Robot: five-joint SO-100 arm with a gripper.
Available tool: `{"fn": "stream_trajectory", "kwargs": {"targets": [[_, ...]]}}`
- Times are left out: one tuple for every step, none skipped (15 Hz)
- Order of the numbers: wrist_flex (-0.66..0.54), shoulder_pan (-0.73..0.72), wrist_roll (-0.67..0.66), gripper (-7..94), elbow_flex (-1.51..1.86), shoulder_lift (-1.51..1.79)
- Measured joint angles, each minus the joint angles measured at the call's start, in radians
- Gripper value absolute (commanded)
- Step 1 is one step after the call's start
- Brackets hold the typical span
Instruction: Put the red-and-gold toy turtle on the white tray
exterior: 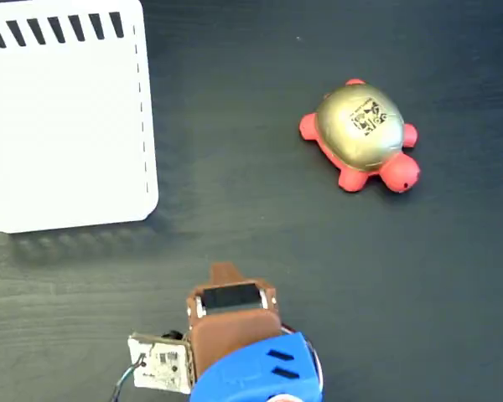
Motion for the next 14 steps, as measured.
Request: {"fn": "stream_trajectory", "kwargs": {"targets": [[0.000,0.002,0.003,0,0.000,-0.003],[-0.012,0.011,0.017,0,0.000,-0.020],[-0.037,0.032,0.035,0,0.000,-0.074],[-0.097,0.041,0.069,0,-0.006,-0.160],[-0.130,0.043,0.098,0,-0.063,-0.287],[-0.135,0.084,0.140,0,-0.175,-0.419],[-0.121,0.124,0.210,0,-0.327,-0.584],[-0.081,0.161,0.284,0,-0.512,-0.769],[-0.029,0.196,0.357,0,-0.669,-0.920],[0.012,0.229,0.422,0,-0.824,-1.071],[0.052,0.256,0.477,0,-0.959,-1.207],[0.086,0.282,0.506,0,-1.058,-1.310],[0.133,0.305,0.525,0,-1.163,-1.408],[0.170,0.321,0.538,0,-1.259,-1.502]]}}
